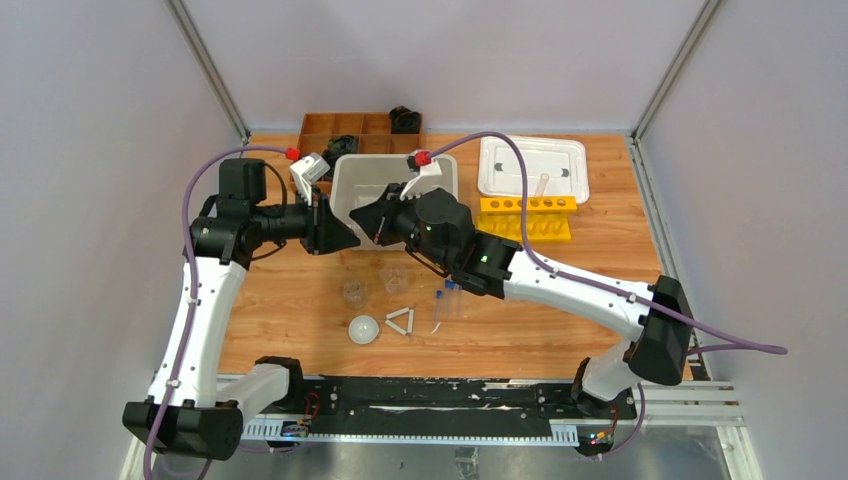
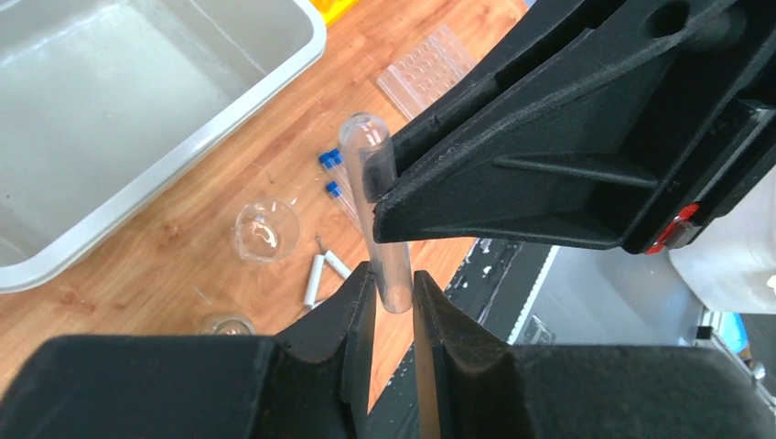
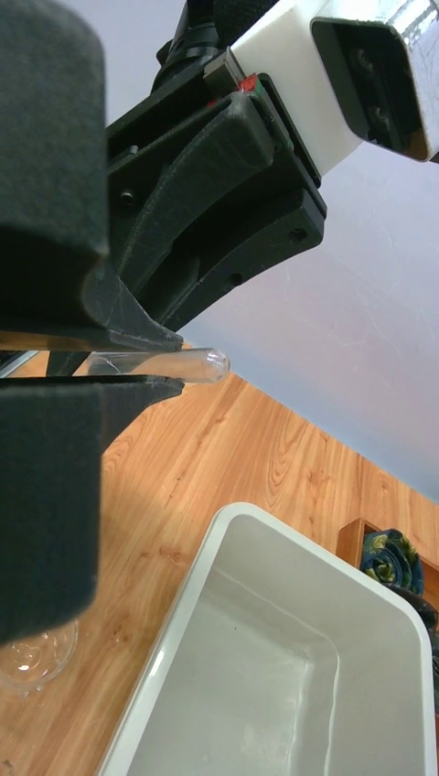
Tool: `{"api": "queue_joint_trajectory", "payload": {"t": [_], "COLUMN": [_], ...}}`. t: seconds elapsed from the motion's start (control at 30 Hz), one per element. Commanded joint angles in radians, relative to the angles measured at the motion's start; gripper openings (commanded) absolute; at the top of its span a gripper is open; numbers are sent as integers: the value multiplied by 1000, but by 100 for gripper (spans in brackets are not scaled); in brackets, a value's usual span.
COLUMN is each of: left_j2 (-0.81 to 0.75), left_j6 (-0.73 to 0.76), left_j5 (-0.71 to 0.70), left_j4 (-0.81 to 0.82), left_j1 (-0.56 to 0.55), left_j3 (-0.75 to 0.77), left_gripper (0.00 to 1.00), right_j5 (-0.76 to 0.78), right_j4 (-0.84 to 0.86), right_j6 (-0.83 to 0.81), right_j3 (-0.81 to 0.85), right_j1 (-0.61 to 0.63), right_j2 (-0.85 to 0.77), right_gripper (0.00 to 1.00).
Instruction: Organize the chemistry lab equipment
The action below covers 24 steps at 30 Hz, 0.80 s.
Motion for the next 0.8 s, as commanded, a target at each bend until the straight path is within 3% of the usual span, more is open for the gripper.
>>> {"api": "queue_joint_trajectory", "payload": {"t": [0.0, 0.1, 0.23, 0.4, 0.63, 0.77], "left_j2": [7, -7, -43, -67, -72, -87], "left_j6": [4, 37, 109, 163, 185, 192], "left_j5": [0, -13, -5, -13, -13, -19], "left_j4": [12, 13, 14, 14, 14, 16], "left_j1": [-2, -2, -2, -1, -3, -4], "left_j3": [21, 12, -18, -40, -49, -61], "left_gripper": [20, 15, 12, 8, 6, 5], "right_j5": [-2, -3, -49, -186, -303, -326], "right_j4": [28, -79, -381, -555, -634, -648], "right_j6": [19, 29, 29, -12, -72, -83], "right_j3": [43, 99, 253, 394, 506, 544], "right_j1": [16, 1, -42, -79, -89, -97], "right_j2": [6, 14, 65, 126, 179, 198], "right_gripper": [17, 37, 52, 55, 54, 48]}}
